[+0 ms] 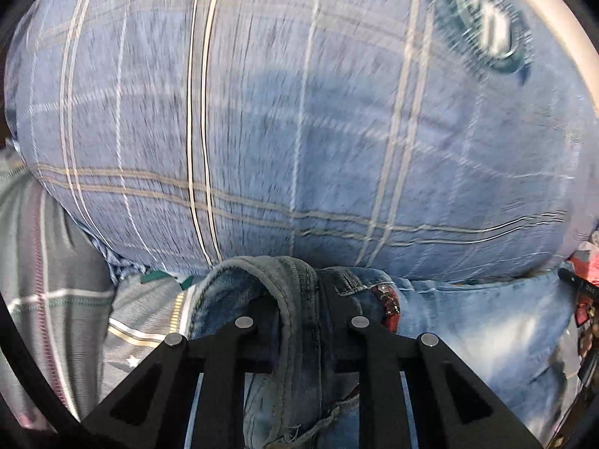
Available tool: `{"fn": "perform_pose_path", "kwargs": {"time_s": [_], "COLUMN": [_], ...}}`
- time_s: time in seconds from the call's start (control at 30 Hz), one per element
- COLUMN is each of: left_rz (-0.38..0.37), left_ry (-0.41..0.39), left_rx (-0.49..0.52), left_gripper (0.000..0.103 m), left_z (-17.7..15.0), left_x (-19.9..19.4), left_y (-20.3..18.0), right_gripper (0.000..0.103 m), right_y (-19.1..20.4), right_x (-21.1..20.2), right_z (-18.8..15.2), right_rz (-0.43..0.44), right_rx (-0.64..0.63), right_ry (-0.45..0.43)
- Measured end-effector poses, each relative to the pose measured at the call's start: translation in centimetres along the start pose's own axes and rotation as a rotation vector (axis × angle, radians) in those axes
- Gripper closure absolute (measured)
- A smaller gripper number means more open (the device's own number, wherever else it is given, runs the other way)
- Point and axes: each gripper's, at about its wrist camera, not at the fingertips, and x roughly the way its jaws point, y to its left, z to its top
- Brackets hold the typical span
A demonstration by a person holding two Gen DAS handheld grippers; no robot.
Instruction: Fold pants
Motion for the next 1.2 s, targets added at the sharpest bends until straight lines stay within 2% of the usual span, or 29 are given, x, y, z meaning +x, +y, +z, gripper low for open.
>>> {"fn": "perform_pose_path", "kwargs": {"time_s": [0.2,0.33,0.37,0.67,0.77,1.03,1.2], "left_rz": [-0.037,-0.083,-0.083,-0.158,-0.151,-0.147,-0.113], "left_ry": [-0.046,-0.060,-0.059,-0.026,-0.008,0.079,0.107], "left_rx": [0.002,-0.020,-0.019,-0.034,-0.015,-0.008,0.039], "left_gripper": [0.084,0.084,0.084,0.084,0.084,0.083,0.080], "left_z": [0.1,-2.3,-3.6,-13.0,-15.7,-22.6,-24.8], "left_x": [-6.4,-10.7,-10.8,-15.9,-17.4,-18.4,-18.7], "left_y": [1.0,2.8,1.9,2.7,2.5,3.6,3.7], "right_gripper": [0.090,0.090,0.090,0.090,0.090,0.090,0.088], "right_y": [1.0,0.7,0.3,-2.9,-4.1,-5.1,-6.5], "right_x": [-5.3,-8.9,-9.4,-12.9,-13.8,-15.1,-14.5], "right_z": [1.5,0.5,-0.1,-9.6,-12.1,-19.8,-23.8], "right_rz": [0.020,0.043,0.050,0.066,0.093,0.147,0.154], "right_rx": [-0.022,-0.039,-0.043,-0.064,-0.030,-0.037,-0.004], "right_ry": [-0.094,-0.143,-0.148,-0.093,-0.069,-0.004,0.056]}}
